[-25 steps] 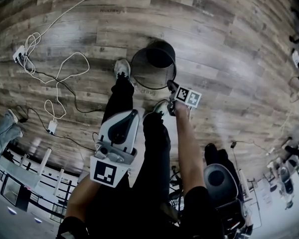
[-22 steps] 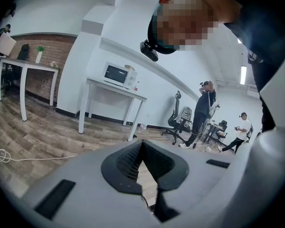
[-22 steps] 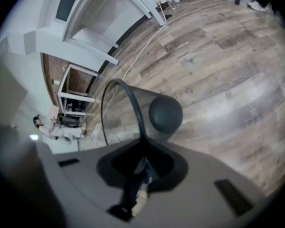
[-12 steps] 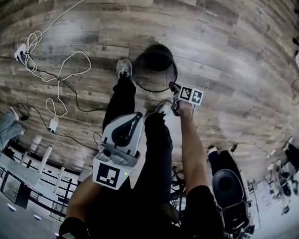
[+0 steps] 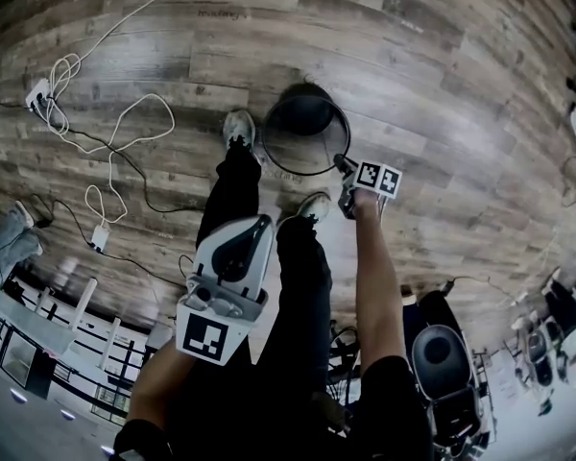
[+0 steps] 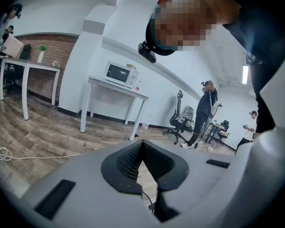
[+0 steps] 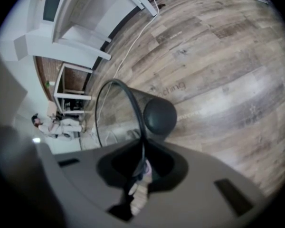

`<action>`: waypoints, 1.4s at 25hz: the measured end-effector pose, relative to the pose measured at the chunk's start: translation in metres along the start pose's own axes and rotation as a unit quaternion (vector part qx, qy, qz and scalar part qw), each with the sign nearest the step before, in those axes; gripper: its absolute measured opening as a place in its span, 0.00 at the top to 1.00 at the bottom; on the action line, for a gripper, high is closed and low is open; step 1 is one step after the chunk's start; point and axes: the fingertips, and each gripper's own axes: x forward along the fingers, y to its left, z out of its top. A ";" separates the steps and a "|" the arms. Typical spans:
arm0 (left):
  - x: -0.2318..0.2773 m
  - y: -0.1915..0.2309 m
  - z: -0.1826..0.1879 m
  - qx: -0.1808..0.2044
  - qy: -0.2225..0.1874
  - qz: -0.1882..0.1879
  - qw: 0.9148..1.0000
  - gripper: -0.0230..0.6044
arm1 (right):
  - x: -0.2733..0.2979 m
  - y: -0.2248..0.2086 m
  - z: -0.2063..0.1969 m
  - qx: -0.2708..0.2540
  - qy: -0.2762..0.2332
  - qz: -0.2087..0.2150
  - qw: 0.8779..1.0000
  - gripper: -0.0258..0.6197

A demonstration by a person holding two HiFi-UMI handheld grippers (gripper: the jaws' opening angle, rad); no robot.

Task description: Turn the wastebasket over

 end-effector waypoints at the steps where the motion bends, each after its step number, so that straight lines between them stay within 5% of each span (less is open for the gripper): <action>1: 0.000 0.000 0.000 0.000 -0.001 0.001 1.000 0.91 | 0.000 0.000 0.002 0.002 -0.002 -0.001 1.000 0.87; 22: -0.004 -0.004 -0.003 0.004 -0.010 0.028 1.000 0.91 | 0.000 -0.010 0.004 0.014 -0.002 0.000 1.000 0.86; 35: -0.023 -0.037 0.024 0.021 -0.032 0.034 0.999 0.91 | -0.040 0.001 0.002 -0.012 -0.047 -0.057 0.997 0.85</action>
